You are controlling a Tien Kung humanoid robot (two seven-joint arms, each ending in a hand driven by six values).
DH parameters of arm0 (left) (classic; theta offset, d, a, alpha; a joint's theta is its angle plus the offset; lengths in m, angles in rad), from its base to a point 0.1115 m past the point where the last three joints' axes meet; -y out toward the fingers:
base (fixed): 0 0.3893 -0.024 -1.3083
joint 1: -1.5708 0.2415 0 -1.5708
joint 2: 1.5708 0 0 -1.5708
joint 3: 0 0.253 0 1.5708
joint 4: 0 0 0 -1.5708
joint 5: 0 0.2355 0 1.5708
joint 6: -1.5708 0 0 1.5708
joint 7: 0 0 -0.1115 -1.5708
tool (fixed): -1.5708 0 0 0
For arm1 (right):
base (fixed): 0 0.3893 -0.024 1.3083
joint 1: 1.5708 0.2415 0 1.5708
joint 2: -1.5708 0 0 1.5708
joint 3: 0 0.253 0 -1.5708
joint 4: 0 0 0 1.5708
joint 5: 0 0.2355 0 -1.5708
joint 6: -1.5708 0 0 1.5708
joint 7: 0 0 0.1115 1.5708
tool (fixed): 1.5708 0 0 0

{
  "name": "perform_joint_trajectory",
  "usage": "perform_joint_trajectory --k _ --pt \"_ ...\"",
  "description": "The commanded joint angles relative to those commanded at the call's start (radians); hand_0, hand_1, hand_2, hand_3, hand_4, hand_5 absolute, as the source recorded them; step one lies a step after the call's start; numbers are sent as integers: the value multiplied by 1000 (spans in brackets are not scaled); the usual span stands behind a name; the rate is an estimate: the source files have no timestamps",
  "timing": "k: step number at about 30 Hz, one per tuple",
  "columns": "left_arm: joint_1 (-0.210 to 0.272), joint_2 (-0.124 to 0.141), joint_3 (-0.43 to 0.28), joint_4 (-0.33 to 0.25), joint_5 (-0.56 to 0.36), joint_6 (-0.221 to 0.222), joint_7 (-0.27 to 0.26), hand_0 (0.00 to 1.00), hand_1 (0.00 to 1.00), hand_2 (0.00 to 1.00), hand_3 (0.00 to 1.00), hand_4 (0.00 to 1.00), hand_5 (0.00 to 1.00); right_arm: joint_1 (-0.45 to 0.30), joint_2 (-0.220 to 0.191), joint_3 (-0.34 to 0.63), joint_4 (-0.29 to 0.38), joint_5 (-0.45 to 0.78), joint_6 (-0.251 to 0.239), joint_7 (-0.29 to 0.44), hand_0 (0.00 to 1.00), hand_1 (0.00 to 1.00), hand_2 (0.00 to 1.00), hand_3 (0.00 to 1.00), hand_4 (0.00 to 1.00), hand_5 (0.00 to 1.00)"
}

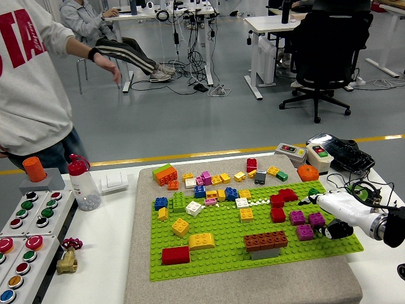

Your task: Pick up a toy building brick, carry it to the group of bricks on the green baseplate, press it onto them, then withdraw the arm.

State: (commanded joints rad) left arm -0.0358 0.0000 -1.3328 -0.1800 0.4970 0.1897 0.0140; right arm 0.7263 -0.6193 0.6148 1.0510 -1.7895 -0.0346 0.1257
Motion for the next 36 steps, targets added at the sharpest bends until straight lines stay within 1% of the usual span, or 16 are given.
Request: perform_joint_trajectory --k 12,13,22,36 --pt "-1 0 3 0 -4 1 -3 763 787 874 713 486 998 46 45 -34 -116 8 9 -11 884 821 826 808 623 84" --pt "-1 0 3 0 -5 1 -3 760 786 873 711 485 998 50 52 -34 -131 13 7 -13 870 797 790 798 624 97" --pt "-5 0 9 0 -11 2 -5 760 785 873 710 485 998 76 83 -49 -208 17 5 -18 871 787 776 793 623 100" --pt "-7 0 11 0 -11 3 -6 756 782 870 709 486 998 94 103 -73 -247 26 17 -24 873 786 774 786 622 114"
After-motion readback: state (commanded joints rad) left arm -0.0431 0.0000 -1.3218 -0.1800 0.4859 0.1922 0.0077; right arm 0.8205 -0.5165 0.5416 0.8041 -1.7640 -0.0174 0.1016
